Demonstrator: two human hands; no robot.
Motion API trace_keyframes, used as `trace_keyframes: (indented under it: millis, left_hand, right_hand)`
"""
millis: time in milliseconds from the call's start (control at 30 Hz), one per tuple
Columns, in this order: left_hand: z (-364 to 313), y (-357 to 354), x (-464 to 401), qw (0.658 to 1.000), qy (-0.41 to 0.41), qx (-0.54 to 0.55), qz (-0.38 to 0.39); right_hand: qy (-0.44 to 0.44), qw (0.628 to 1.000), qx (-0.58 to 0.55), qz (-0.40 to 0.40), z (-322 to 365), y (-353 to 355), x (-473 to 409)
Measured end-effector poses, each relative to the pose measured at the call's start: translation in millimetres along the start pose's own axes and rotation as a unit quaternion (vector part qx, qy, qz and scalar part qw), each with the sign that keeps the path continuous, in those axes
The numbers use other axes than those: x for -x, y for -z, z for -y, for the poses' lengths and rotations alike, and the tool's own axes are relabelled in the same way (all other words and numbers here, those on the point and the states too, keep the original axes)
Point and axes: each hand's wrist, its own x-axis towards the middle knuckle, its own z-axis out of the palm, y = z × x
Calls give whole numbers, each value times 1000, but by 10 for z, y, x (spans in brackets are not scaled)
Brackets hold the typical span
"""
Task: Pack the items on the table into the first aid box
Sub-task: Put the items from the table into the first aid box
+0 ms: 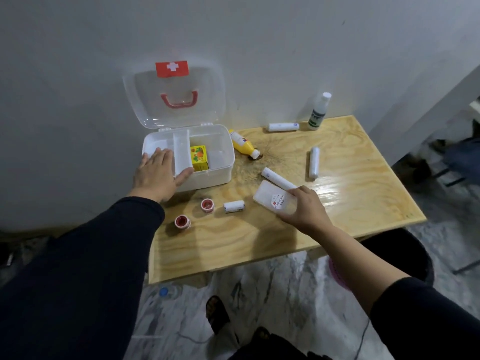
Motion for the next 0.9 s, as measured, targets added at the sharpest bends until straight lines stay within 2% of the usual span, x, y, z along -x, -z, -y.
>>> trace_keyframes:
  millis: [233,400,567,900]
  left_hand:
    - [-7,3,24,1000,1,10,3]
    - [-2,-5,30,1000,0,11,-6]
    - [-15,7,31,1000,4,19,-6]
    - [-10,0,35,999,4,28,-17]
  right_hand:
    - [89,993,7,-72,686,387,-445]
    - [167,979,106,-42,1266,405,-785]
    - [187,968,169,-17,1640,198,-1089]
    - [169,976,123,54,1850,-155,-1364]
